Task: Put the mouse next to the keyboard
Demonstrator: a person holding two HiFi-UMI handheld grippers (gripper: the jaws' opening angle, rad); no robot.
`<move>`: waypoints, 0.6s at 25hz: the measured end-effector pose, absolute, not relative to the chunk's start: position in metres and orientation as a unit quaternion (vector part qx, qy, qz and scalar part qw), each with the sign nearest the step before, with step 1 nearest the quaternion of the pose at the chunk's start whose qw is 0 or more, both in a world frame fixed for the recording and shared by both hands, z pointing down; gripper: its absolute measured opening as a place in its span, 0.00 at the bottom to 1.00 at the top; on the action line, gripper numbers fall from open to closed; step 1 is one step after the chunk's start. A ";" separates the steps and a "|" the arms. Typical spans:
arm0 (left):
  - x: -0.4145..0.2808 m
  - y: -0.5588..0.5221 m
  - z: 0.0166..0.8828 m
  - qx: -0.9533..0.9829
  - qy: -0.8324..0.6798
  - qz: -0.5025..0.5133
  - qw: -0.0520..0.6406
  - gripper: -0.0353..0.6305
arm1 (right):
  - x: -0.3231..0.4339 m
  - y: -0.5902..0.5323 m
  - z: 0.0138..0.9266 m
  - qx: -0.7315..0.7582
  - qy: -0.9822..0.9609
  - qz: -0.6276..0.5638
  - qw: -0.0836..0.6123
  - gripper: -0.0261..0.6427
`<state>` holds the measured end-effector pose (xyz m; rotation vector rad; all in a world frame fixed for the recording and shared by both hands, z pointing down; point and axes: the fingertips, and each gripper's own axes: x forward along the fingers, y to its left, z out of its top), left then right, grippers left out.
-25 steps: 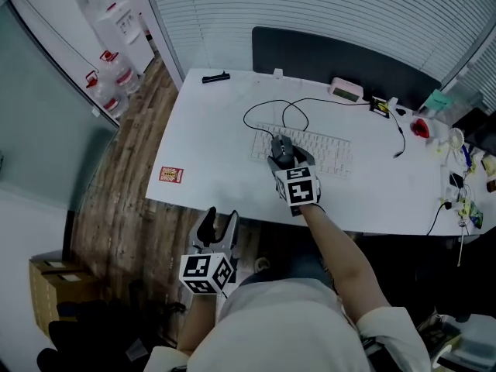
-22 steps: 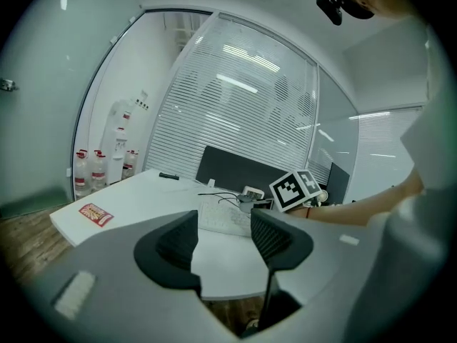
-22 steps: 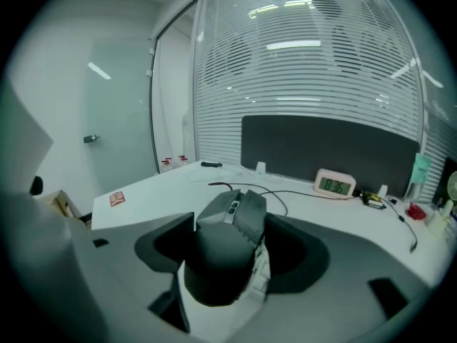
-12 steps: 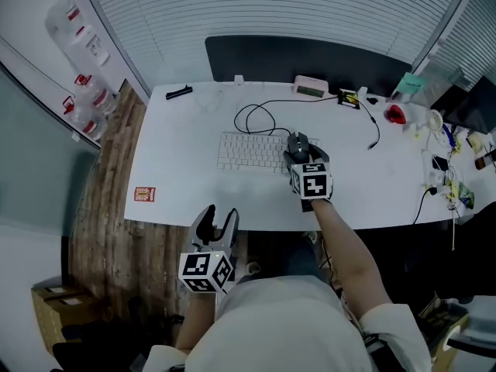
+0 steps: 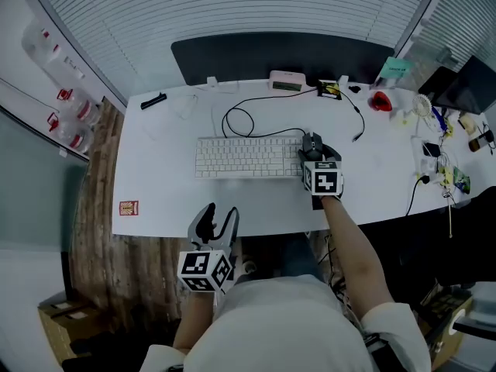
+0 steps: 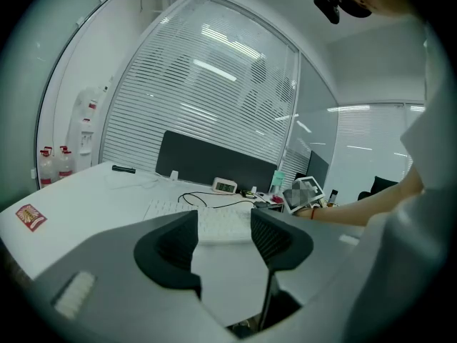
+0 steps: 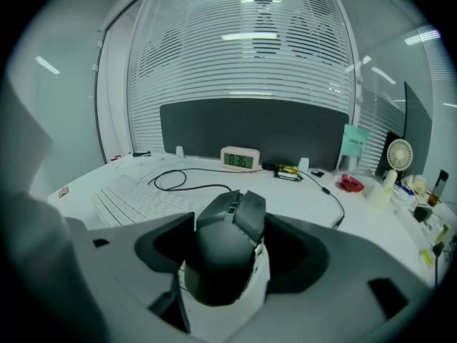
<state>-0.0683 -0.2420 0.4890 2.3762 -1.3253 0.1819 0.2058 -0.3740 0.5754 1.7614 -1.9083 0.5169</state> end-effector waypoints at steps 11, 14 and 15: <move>-0.032 -0.250 0.498 0.865 -0.447 0.085 0.212 0.41 | 0.258 -0.359 0.609 0.659 -0.670 0.216 0.267 0.50; -0.027 -0.250 0.500 0.867 -0.442 0.091 0.214 0.41 | 0.265 -0.357 0.620 0.656 -0.666 0.222 0.279 0.50; -0.025 -0.250 0.501 0.867 -0.441 0.093 0.214 0.41 | 0.266 -0.356 0.623 0.654 -0.665 0.224 0.282 0.50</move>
